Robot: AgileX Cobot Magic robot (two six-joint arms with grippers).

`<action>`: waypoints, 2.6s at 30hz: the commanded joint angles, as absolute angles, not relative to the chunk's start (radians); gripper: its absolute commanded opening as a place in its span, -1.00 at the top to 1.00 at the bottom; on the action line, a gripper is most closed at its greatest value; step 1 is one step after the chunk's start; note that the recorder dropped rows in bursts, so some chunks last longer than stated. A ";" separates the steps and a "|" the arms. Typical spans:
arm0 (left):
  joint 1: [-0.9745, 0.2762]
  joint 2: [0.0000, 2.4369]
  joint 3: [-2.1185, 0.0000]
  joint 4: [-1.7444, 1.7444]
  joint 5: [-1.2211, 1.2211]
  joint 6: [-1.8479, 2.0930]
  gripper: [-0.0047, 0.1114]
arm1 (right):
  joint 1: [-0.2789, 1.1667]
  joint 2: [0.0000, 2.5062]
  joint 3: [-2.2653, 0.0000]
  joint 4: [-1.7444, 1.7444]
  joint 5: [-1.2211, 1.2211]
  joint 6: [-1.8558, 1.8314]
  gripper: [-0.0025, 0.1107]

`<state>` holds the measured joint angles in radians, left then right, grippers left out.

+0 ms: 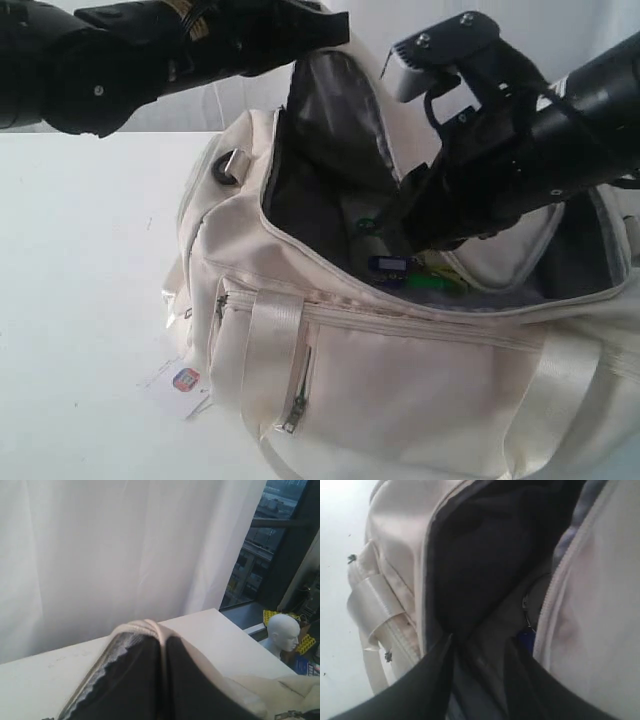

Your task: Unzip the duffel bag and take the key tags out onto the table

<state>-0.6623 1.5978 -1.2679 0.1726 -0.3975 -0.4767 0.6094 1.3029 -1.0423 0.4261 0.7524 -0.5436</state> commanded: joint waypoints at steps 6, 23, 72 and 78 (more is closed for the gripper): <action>-0.629 1.615 -1.281 0.151 -0.474 -0.402 0.92 | 0.606 1.438 -1.034 0.066 0.564 -0.309 0.62; -0.579 1.658 -1.281 0.130 -0.417 -0.361 0.92 | 0.521 1.539 -1.125 -0.779 0.367 0.318 0.96; -0.579 1.791 -1.281 -0.073 -0.764 -0.044 -0.68 | 0.319 1.750 -1.491 0.686 0.853 -0.949 0.96; -0.579 1.755 -1.281 -0.072 -0.685 -0.044 -0.68 | 0.321 1.865 -1.493 0.679 0.493 -0.936 0.96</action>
